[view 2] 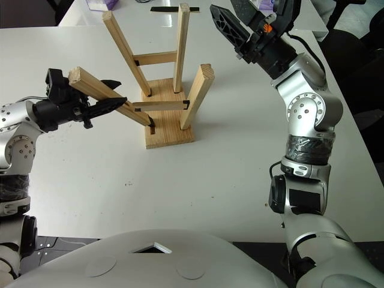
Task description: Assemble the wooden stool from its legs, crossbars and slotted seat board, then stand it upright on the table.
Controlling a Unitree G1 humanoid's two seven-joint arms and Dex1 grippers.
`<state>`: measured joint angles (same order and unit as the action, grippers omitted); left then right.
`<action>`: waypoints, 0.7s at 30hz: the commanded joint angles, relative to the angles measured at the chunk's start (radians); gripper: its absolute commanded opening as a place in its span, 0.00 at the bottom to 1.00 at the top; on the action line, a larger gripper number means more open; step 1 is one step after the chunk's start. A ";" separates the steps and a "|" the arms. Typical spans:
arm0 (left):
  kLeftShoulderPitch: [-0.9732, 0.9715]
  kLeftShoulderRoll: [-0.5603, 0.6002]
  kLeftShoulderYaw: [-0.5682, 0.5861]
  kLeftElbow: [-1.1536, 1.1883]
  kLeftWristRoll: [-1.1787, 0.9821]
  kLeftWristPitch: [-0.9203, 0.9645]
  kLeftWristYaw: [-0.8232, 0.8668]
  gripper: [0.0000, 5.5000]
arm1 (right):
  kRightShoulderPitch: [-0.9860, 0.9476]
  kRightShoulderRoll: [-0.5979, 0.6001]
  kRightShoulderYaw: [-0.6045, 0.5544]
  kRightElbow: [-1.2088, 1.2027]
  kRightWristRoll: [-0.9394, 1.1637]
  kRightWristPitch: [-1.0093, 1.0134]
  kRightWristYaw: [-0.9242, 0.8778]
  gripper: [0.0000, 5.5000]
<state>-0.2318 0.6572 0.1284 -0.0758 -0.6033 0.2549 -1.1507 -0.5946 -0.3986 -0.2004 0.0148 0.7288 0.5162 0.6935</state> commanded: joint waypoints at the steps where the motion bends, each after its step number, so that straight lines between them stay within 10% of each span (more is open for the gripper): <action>1: 0.032 0.039 -0.002 -0.019 0.010 0.016 -0.034 0.37 | -0.008 -0.006 -0.007 -0.004 -0.011 -0.007 0.001 0.67; 21: -0.007 0.078 -0.024 -0.012 0.018 -0.011 -0.074 0.37 | 0.033 0.005 -0.008 -0.024 -0.029 -0.022 -0.008 0.67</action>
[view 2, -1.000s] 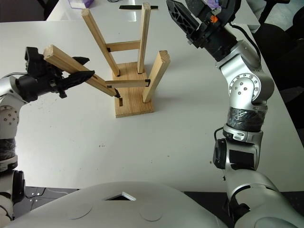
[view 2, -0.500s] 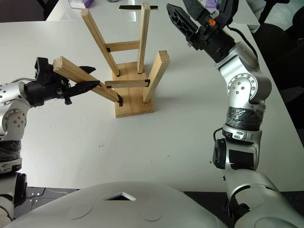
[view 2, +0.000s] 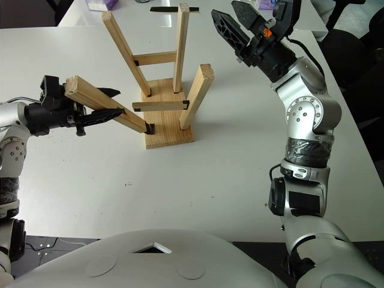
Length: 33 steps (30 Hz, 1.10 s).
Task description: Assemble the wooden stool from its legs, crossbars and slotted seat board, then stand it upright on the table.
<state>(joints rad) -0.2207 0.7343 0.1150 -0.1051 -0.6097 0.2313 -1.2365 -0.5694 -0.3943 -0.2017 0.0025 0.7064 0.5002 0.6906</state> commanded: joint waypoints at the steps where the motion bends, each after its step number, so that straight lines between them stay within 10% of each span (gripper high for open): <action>1: -0.023 -0.005 -0.010 0.016 0.019 0.016 0.017 0.37 | 0.009 0.002 -0.005 -0.011 -0.008 -0.007 -0.006 0.67; 33: 0.023 0.025 -0.059 0.027 0.022 0.022 -0.069 0.37 | 0.014 -0.005 0.010 -0.009 -0.025 -0.014 0.019 0.67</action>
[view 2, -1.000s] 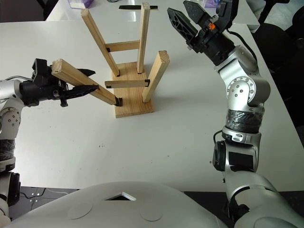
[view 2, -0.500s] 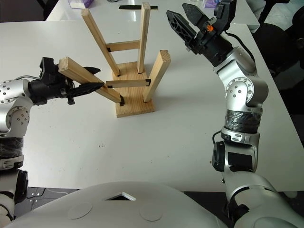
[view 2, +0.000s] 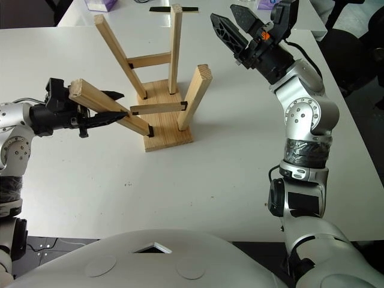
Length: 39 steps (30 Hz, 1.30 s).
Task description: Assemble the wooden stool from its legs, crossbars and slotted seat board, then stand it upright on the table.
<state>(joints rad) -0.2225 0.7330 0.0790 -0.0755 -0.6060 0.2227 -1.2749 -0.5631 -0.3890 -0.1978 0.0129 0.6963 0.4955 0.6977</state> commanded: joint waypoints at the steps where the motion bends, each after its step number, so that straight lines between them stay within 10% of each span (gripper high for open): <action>1: 0.026 0.027 -0.023 -0.006 0.018 0.033 -0.032 0.37 | 0.009 -0.013 0.009 -0.026 -0.015 -0.009 0.017 0.67; 14: 0.029 0.021 -0.018 -0.085 0.007 0.072 -0.006 0.37 | 0.010 -0.004 0.000 -0.287 0.068 0.060 -0.050 0.67; 22: 0.074 0.021 0.005 -0.163 -0.001 0.125 0.062 0.37 | -0.025 0.005 0.035 -0.649 0.238 0.188 -0.296 0.44; 39: 0.100 0.014 -0.024 -0.258 0.035 0.232 0.244 0.37 | 0.090 0.029 0.499 -0.761 -0.144 0.290 -0.560 0.00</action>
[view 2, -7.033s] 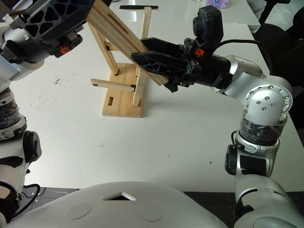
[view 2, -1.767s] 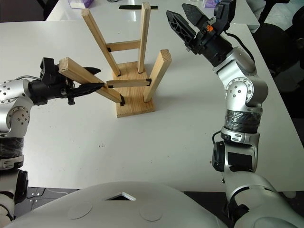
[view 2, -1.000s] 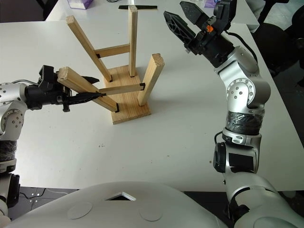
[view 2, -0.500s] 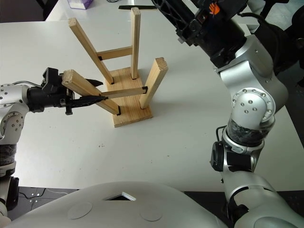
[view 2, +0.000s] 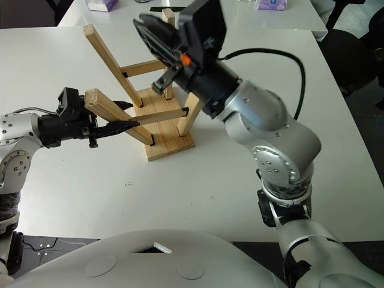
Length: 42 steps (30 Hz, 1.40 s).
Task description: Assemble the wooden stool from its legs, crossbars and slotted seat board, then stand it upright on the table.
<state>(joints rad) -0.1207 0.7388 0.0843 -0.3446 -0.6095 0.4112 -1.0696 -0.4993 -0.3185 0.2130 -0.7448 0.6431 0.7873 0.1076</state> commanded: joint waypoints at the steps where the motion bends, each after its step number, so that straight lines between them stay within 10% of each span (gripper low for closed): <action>1: -0.006 0.007 -0.037 0.008 0.041 0.049 0.047 0.37 | 0.029 -0.048 0.112 -0.005 -0.117 -0.004 0.036 0.00; 21: -0.047 0.013 -0.100 -0.020 0.042 0.101 0.101 0.37 | 0.170 -0.153 0.385 0.234 -0.529 -0.131 0.236 0.00; 25: -0.068 0.029 -0.134 -0.003 0.064 0.108 0.083 0.37 | 0.175 -0.102 0.293 0.184 -0.505 -0.168 0.230 0.00; 30: -0.086 0.068 -0.187 0.032 0.096 0.078 0.008 0.37 | 0.059 0.067 -0.111 0.061 -0.137 -0.114 0.200 0.00; 34: -0.125 0.087 -0.224 0.088 0.125 0.041 -0.045 0.37 | -0.099 -0.025 -0.402 0.163 0.032 -0.108 0.196 0.00; 39: -0.186 0.074 -0.268 0.183 0.147 -0.011 -0.097 0.37 | 0.097 -0.295 -0.295 0.326 -0.297 -0.188 0.274 0.00; 42: -0.193 0.070 -0.271 0.217 0.143 -0.037 -0.114 0.37 | 0.176 -0.233 -0.207 0.314 -0.328 -0.185 0.256 0.00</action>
<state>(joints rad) -0.3520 0.7802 -0.1173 -0.1721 -0.5584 0.3498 -1.1425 -0.3602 -0.6046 -0.0638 -0.4099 0.3240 0.6024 0.3681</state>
